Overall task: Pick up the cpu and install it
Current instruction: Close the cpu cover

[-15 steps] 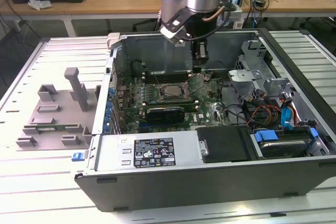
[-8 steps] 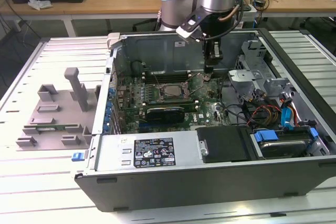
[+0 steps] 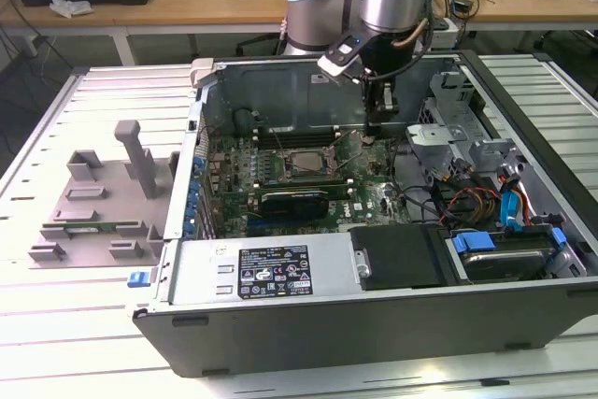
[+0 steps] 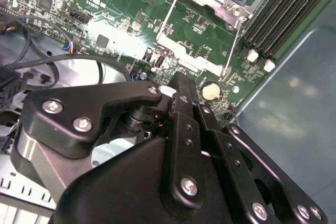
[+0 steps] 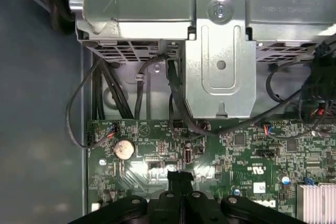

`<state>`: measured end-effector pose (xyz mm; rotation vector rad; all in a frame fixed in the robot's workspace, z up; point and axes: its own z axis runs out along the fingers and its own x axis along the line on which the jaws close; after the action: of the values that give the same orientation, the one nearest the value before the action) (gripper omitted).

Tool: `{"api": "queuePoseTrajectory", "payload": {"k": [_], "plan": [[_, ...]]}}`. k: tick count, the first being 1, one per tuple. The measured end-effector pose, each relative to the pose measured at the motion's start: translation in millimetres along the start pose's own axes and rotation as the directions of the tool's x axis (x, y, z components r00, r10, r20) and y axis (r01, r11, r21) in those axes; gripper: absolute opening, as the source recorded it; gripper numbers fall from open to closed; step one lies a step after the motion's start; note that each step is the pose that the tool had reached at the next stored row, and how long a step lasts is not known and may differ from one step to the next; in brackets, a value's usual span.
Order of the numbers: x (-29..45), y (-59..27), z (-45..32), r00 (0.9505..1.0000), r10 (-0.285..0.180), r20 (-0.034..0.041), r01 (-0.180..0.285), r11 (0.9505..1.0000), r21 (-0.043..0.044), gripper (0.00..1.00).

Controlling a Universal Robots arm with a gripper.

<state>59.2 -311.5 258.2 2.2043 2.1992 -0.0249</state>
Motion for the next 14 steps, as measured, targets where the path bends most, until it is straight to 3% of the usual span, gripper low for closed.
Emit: {"api": "queuePoseTrajectory", "payload": {"k": [9,14], "plan": [[0.6,1.2,18.6,1.0,-0.001,0.0002,0.001,0.9996,0.028,0.11],[0.6,1.2,19.2,1.0,-0.001,0.0001,0.001,0.9996,0.029,0.11]]}}
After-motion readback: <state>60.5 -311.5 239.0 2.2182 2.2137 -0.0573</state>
